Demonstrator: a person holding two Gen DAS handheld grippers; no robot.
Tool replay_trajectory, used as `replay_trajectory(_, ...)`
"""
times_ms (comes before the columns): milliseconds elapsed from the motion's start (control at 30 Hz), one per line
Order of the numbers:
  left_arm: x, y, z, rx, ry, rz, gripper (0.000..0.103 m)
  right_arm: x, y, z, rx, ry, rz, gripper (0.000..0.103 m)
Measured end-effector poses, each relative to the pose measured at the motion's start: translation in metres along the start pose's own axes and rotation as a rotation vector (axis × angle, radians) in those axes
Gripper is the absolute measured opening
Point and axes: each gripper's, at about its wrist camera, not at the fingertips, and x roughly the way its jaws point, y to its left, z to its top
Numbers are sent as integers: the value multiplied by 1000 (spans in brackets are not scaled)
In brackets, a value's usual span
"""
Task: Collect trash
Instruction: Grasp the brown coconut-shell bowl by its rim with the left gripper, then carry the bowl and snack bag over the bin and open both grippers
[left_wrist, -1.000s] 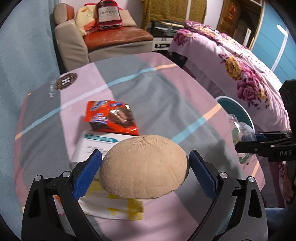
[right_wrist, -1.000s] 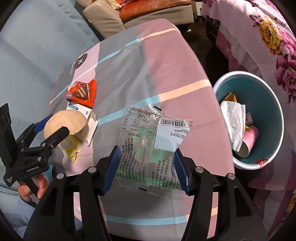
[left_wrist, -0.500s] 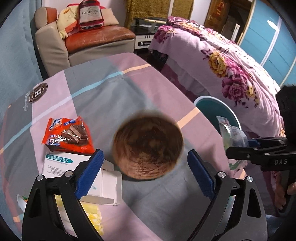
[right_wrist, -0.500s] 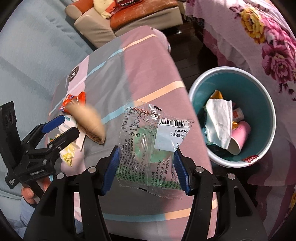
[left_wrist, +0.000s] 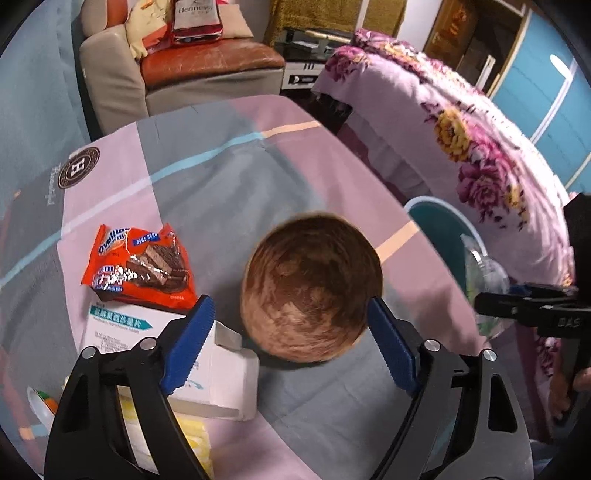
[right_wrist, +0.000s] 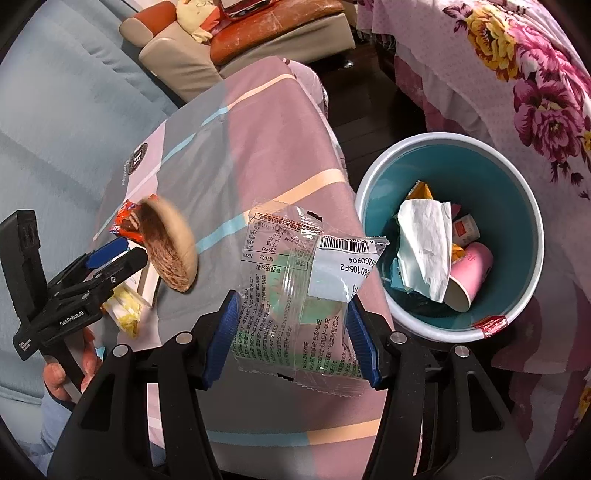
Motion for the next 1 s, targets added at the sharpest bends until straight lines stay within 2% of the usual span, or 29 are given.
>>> replay_trajectory(67,11,3,3,-11,26,-1,72,2,0,2,-1,1,-1,54)
replay_trajectory(333,42,11,11,-34,79,16,68,7,-4,14,-7,2,-23,55)
replay_trajectory(400,50,12,12,-43,95,17,52,9,-5,18,-6,2,-28,55)
replay_trajectory(433,53,12,12,-43,100,22,39,10,-6,20,-6,0,-32,55)
replay_trajectory(467,54,11,12,-32,86,46,33,11,-6,22,-5,-1,-35,55)
replay_trajectory(600,53,3,15,-19,65,56,23,12,-12,29,4,-6,-40,55)
replay_trajectory(667,46,-1,18,-25,38,65,14,12,-14,31,5,-14,-42,54)
replay_trajectory(800,34,-16,24,-16,9,85,9,8,-18,33,4,-36,-43,54)
replay_trajectory(1000,20,-47,31,28,-8,62,8,-2,-27,33,13,-64,-35,54)
